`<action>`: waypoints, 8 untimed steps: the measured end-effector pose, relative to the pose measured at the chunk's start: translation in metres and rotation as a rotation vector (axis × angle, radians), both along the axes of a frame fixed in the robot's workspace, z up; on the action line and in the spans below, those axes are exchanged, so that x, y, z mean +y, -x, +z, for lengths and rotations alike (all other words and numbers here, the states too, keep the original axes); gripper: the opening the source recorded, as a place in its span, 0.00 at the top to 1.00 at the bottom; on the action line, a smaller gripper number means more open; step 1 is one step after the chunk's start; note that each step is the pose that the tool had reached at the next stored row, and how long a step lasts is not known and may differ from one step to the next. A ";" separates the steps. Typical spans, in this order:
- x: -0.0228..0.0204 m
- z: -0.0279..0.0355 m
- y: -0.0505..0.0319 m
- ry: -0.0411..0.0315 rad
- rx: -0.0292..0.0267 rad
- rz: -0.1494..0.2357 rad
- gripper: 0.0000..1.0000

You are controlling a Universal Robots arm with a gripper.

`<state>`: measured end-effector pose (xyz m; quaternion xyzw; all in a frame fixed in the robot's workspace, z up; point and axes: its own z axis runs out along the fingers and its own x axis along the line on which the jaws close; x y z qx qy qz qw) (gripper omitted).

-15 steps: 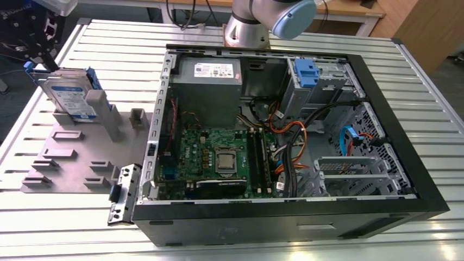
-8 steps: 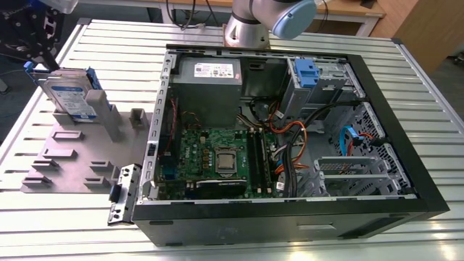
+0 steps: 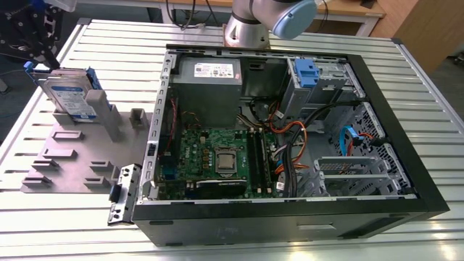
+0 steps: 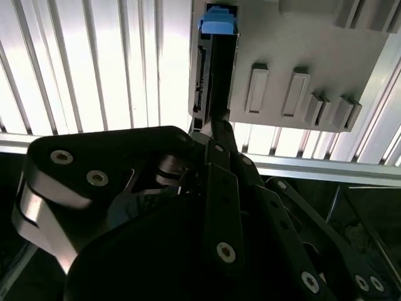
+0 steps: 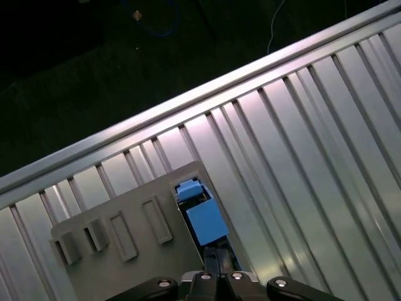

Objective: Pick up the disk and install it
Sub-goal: 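Pick up the disk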

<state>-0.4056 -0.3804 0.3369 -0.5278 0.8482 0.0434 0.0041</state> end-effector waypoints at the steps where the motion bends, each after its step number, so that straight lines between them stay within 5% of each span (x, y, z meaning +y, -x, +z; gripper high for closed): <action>1: 0.0000 -0.0004 0.0000 0.0000 0.0000 0.010 0.89; 8: 0.0000 -0.0030 -0.0005 0.0000 -0.0001 0.068 0.89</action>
